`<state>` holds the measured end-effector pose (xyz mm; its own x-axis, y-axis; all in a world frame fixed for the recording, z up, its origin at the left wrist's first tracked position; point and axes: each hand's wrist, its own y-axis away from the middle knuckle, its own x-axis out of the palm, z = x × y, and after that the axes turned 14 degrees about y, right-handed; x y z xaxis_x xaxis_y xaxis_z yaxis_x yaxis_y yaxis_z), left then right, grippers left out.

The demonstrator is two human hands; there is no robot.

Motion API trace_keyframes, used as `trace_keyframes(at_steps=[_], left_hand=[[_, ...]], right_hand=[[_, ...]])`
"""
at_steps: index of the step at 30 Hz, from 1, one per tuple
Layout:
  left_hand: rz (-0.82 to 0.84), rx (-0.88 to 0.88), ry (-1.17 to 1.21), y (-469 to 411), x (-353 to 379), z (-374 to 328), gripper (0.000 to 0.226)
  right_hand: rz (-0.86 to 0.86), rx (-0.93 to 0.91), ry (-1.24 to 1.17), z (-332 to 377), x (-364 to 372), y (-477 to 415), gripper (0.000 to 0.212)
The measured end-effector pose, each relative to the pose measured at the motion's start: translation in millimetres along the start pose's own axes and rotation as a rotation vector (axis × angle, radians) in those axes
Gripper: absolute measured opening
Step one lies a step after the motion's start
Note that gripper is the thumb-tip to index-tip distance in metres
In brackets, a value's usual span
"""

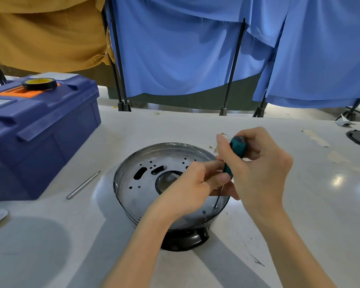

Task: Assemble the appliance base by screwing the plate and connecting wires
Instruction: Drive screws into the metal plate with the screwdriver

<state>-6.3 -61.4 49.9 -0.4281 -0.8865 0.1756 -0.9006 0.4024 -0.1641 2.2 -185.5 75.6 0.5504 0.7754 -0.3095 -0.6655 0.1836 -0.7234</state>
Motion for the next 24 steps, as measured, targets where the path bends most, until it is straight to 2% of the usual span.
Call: trace_keyframes(at_steps=[2, 4, 6, 9, 12, 15, 17, 19, 20, 22, 24], left_hand=[[-0.003, -0.01, 0.034, 2.1, -1.3, -1.3, 0.024], [-0.004, -0.014, 0.058, 3.9, -2.7, -2.9, 0.026], [-0.004, -0.017, 0.068, 4.7, -3.1, -2.9, 0.025], [-0.024, 0.005, 0.101, 4.4, -2.6, -3.7, 0.017], [-0.041, 0.022, 0.102, 3.2, -1.4, -4.4, 0.021], [-0.041, 0.029, 0.068, 0.6, -0.1, -1.7, 0.02], [-0.015, 0.05, 0.06, -0.3, 0.9, 0.4, 0.017], [-0.014, 0.058, 0.062, -0.6, 1.0, 0.7, 0.016], [-0.024, 0.052, 0.063, -0.4, 0.1, 0.1, 0.016], [-0.034, 0.04, 0.066, -0.1, -2.5, -0.3, 0.016], [-0.016, 0.033, 0.069, 1.9, -3.4, -0.4, 0.019]], right_hand=[[0.3, 0.032, -0.238, -6.9, -10.0, -11.6, 0.021], [0.591, 0.026, -0.505, -13.3, -20.0, -19.1, 0.03], [0.677, -0.02, -0.535, -16.1, -24.0, -21.4, 0.033], [0.554, -0.031, -0.45, -13.5, -21.7, -19.4, 0.027], [0.37, 0.029, -0.333, -6.2, -12.7, -11.0, 0.019], [0.059, 0.003, 0.005, 4.0, 1.0, 3.6, 0.013], [-0.138, -0.075, 0.219, 9.9, 7.3, 12.4, 0.018], [-0.154, -0.093, 0.215, 9.4, 5.3, 11.5, 0.02], [-0.073, -0.06, 0.133, 7.2, 1.0, 6.4, 0.021], [0.257, 0.053, -0.183, 0.9, -9.9, -7.8, 0.029], [0.548, 0.059, -0.463, -7.2, -19.3, -18.3, 0.04]])
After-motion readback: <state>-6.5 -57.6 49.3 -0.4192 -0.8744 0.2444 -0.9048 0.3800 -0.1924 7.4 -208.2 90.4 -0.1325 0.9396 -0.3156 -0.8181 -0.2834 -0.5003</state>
